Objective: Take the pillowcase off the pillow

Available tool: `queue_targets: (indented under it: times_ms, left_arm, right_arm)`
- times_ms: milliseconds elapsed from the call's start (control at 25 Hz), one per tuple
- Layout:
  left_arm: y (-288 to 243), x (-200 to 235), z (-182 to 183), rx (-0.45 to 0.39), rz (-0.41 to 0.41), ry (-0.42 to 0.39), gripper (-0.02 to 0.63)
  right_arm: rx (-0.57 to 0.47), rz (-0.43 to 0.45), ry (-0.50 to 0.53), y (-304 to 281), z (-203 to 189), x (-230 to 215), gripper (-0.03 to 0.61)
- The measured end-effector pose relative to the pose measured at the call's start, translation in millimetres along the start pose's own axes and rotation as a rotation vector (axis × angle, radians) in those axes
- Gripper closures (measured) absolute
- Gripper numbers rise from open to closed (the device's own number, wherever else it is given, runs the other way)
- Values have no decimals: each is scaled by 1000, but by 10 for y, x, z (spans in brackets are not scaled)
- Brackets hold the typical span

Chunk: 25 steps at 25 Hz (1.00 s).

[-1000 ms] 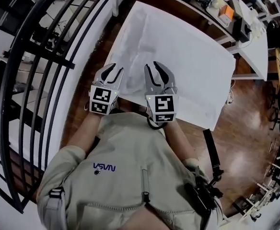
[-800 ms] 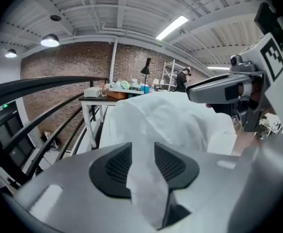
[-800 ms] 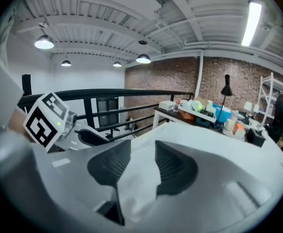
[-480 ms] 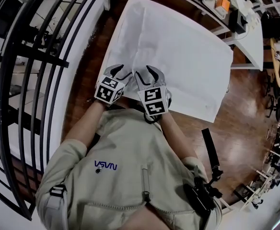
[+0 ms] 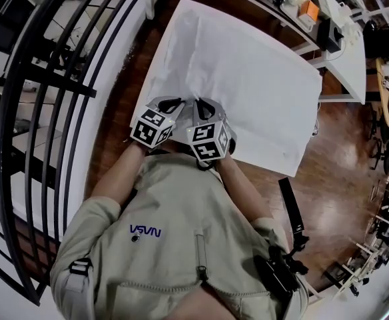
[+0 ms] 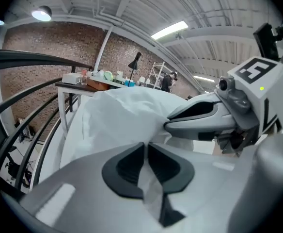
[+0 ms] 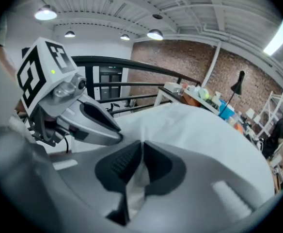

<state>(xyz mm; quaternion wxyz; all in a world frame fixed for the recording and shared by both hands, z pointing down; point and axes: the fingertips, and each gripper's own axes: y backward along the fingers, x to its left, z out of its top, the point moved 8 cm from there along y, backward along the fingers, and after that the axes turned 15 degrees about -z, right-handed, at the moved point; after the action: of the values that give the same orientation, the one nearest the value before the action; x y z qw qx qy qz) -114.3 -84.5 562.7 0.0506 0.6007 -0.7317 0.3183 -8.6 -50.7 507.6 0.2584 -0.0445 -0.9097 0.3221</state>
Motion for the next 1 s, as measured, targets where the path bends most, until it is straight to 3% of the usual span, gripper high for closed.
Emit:
queue_targets:
  times_ms: [200, 360, 480, 680, 840, 1000]
  left_arm:
    - [131, -143, 282, -101, 15, -60, 583]
    - [277, -52, 381, -149, 79, -30, 588]
    - [331, 30, 375, -173, 90, -13, 586]
    - [202, 74, 242, -148, 117, 33, 586]
    - [103, 101, -9, -97, 113, 107, 586]
    - [79, 65, -39, -97, 107, 90, 584]
  right_arm:
    - [-109, -46, -86, 211, 134, -257, 565]
    - [-157, -187, -210, 387, 103, -774, 571]
    - [-123, -239, -298, 432, -56, -1119, 571]
    - [-15, -230, -361, 361, -476, -1154, 571]
    - [85, -183, -339, 194, -745, -988, 571]
    - [95, -181, -330, 137, -789, -970, 571]
